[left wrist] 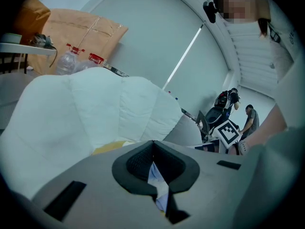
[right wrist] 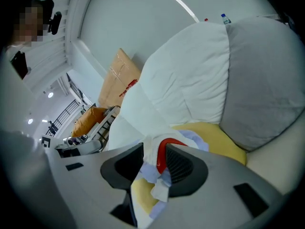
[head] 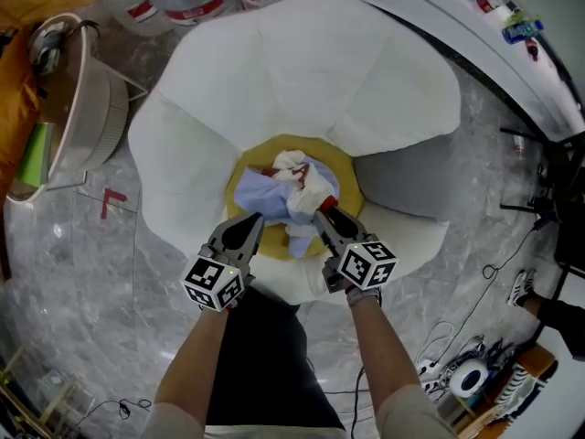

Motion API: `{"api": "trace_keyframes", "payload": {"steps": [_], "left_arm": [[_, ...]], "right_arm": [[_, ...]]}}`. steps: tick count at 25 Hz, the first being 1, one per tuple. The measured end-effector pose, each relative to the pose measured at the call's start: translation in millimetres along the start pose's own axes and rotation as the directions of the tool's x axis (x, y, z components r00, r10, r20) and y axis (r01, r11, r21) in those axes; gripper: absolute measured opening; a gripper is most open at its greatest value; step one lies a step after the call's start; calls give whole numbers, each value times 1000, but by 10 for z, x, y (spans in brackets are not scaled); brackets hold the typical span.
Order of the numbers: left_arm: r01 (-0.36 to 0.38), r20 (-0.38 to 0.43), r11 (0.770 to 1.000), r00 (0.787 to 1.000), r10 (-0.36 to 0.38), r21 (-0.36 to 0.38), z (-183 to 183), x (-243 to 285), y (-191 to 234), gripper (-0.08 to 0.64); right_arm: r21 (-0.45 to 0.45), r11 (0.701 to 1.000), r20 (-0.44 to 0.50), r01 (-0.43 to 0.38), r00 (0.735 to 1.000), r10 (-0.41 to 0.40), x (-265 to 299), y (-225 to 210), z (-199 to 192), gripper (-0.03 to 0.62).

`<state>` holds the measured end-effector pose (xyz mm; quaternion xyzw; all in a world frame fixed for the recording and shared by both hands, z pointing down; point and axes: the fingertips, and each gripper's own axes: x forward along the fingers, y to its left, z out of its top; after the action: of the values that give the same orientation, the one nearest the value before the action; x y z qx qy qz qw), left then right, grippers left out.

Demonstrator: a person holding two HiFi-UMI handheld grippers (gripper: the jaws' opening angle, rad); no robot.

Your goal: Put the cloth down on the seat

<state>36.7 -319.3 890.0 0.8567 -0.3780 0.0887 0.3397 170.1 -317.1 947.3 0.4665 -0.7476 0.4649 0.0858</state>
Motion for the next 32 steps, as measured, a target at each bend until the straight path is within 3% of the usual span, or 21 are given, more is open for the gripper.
{"api": "trace_keyframes", "payload": {"steps": [8,15,21,32], "left_arm": [[15,-11,1000,1000,-15,17,253,-100,-292,14],[22,-18,999,1000,-22,29,447,-208,-596,14],[33,-43,999,999,-31,35,537,-326,-855,14],[76,-88,993,994,-68,88,876,-618,-1368,14]], "right_arm": [[-6,1000,11,-26,1000,26,-314,263,173,138],[-25,998,41,-50,998,51,-645,508,365,65],[-87,992,23,-91,995,94,-888,786,478,47],[-104,985,35,-139,989,144,-1324,1320,723,28]]}}
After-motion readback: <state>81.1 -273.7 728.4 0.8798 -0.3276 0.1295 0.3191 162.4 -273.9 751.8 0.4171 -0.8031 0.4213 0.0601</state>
